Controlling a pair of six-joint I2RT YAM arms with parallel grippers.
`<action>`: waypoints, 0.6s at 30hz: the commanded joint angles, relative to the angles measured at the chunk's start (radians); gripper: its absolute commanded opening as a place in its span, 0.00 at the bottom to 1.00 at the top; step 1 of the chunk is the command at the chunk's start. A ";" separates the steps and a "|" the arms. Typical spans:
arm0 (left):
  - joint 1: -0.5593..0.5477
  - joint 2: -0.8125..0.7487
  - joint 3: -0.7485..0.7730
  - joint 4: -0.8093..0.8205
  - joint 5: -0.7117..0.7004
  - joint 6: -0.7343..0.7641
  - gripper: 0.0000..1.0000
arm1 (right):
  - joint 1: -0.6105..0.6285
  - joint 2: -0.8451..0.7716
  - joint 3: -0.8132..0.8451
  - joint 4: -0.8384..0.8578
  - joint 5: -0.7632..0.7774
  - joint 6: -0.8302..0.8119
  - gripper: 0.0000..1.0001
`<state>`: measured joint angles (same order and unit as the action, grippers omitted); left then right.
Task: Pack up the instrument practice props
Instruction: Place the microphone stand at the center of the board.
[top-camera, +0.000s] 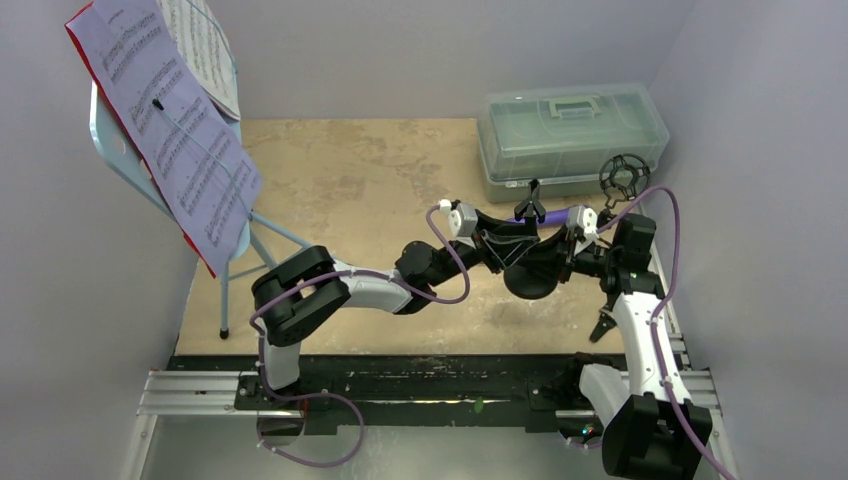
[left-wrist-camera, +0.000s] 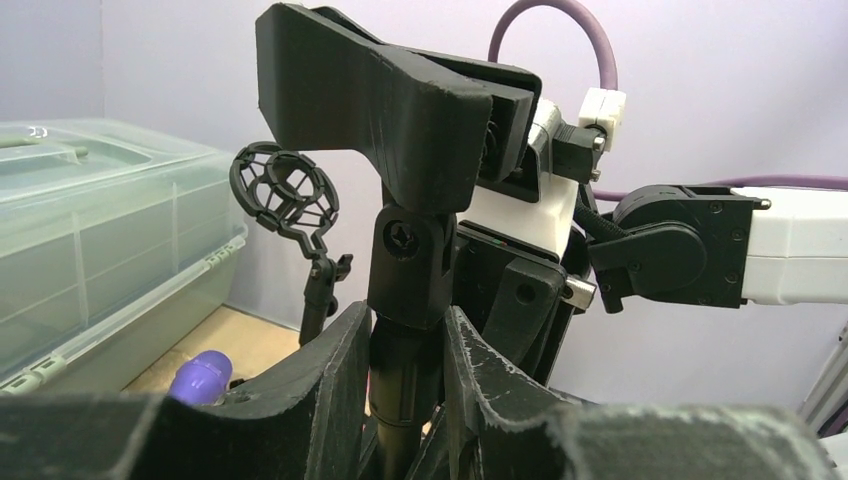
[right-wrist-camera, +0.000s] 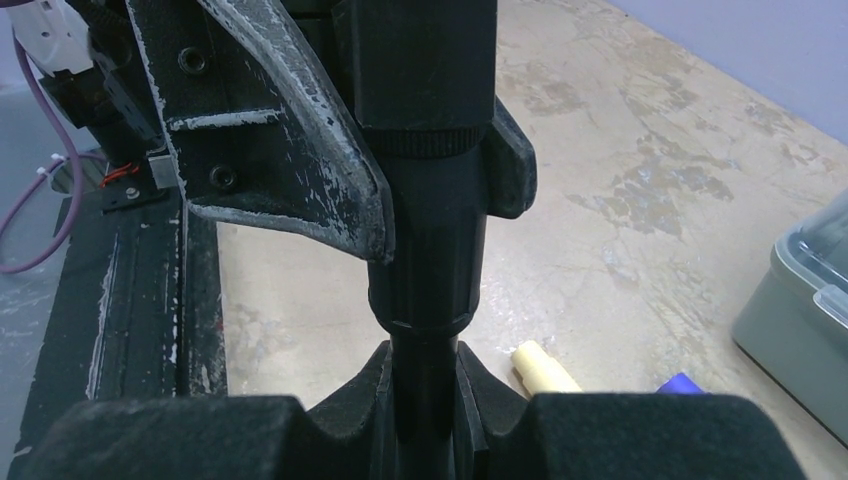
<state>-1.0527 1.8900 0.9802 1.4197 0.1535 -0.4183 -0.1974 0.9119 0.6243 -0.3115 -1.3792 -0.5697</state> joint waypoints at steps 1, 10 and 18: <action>-0.005 -0.007 0.025 0.005 0.037 0.030 0.00 | 0.000 -0.004 0.035 0.023 -0.038 -0.013 0.07; 0.014 -0.051 -0.013 0.006 -0.015 0.048 0.00 | 0.000 -0.010 0.039 -0.015 -0.025 -0.049 0.79; 0.094 -0.111 -0.083 -0.019 -0.077 0.076 0.00 | 0.000 -0.010 0.066 -0.073 0.024 -0.101 0.90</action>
<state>-1.0134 1.8816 0.9195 1.3212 0.1364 -0.3737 -0.1970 0.9115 0.6296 -0.3443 -1.3762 -0.6155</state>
